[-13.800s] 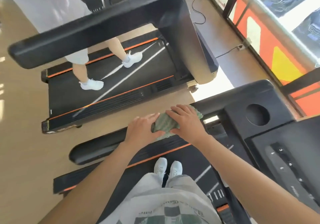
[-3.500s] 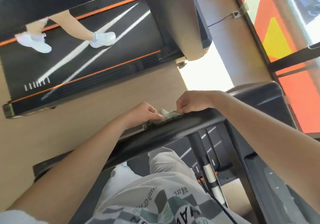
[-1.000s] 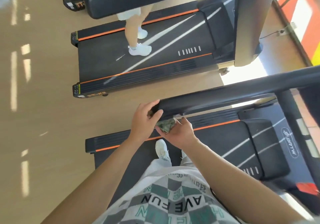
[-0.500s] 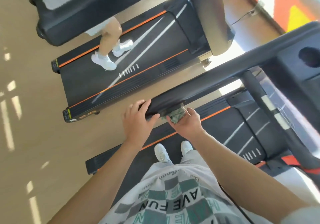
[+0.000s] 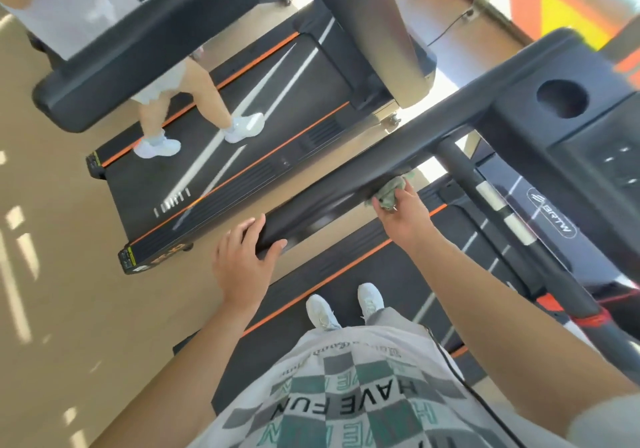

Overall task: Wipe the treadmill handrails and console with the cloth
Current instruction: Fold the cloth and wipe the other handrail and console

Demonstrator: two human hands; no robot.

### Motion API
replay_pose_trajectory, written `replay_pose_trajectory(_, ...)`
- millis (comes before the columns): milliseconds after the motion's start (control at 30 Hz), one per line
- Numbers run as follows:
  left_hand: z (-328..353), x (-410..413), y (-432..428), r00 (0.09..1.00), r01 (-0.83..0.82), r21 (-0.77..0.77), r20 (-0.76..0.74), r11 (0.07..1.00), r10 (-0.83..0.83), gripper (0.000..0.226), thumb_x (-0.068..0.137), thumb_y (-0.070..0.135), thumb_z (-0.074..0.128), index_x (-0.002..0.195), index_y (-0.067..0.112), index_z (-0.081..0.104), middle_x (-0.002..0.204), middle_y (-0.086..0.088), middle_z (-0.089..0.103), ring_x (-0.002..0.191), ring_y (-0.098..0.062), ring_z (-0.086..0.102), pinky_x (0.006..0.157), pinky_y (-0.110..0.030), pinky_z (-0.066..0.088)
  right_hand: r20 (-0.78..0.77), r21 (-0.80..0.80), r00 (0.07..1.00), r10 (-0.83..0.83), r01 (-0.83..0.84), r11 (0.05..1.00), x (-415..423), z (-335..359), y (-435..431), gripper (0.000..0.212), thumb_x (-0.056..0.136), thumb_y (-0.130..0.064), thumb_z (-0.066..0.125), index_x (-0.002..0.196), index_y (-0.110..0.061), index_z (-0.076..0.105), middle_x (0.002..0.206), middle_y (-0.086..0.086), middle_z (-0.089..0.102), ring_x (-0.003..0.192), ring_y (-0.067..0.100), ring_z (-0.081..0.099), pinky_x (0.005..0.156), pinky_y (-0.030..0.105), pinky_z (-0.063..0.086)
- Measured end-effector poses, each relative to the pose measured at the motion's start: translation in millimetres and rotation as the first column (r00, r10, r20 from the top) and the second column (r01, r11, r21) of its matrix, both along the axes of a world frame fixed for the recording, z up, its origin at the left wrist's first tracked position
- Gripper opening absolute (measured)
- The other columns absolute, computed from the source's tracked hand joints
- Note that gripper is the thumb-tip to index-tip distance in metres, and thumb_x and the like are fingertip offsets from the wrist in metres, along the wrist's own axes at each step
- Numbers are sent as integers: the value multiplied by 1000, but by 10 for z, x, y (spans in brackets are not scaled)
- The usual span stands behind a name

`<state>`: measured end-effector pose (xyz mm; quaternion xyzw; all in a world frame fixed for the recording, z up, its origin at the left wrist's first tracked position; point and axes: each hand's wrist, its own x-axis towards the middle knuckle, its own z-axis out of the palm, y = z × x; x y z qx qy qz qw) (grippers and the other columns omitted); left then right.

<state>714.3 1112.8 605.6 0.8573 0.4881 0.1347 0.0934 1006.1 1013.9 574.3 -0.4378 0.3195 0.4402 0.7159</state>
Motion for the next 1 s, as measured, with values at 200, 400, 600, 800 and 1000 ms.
replay_pose_trajectory(200, -41, -12, 20, 1000, 13, 41, 8, 999, -13, 55, 87, 58, 68, 129, 24, 67, 122, 5, 67, 106, -23, 64, 83, -43, 50, 244, -130, 970, -19, 52, 990, 95, 222, 0, 39, 99, -6, 60, 136, -19, 61, 133, 1, 61, 117, 21, 63, 97, 41, 56)
replay_pose_trajectory(400, -25, 1, 22, 1000, 30, 52, -9, 998, -30, 56, 88, 61, 64, 128, 22, 68, 123, 3, 69, 108, -21, 64, 83, -44, 52, 440, -287, 853, 280, -162, 944, -343, 166, -52, 43, 89, -10, 75, 131, -12, 65, 118, -9, 70, 113, 10, 66, 108, 38, 49)
replay_pose_trajectory(600, 7, 1, 10, 1000, 11, 28, -18, 1000, -11, 57, 89, 65, 61, 128, 24, 68, 124, 6, 69, 112, -19, 64, 86, -40, 50, 633, -489, 498, 593, -338, 805, -710, 336, -122, 29, 85, -16, 79, 113, -21, 76, 90, -24, 71, 86, -5, 66, 93, 20, 53)
replay_pose_trajectory(800, 51, 37, -17, 1000, -13, 11, 21, 1000, 12, 57, 86, 63, 65, 126, 23, 69, 126, 8, 69, 116, -15, 62, 94, -33, 45, 792, -608, -77, 605, -173, 775, -568, 421, -72, 33, 87, -6, 75, 118, -16, 75, 118, -4, 70, 113, 14, 56, 101, 25, 46)
replay_pose_trajectory(1000, 42, 58, -24, 995, -54, -36, 80, 998, 56, 56, 79, 53, 80, 124, 21, 71, 125, 7, 69, 117, -15, 62, 106, -31, 39, 581, -724, -596, 555, -66, 687, -474, 368, 204, 36, 75, 0, 82, 109, -13, 79, 112, 3, 76, 111, 29, 60, 91, 44, 56)
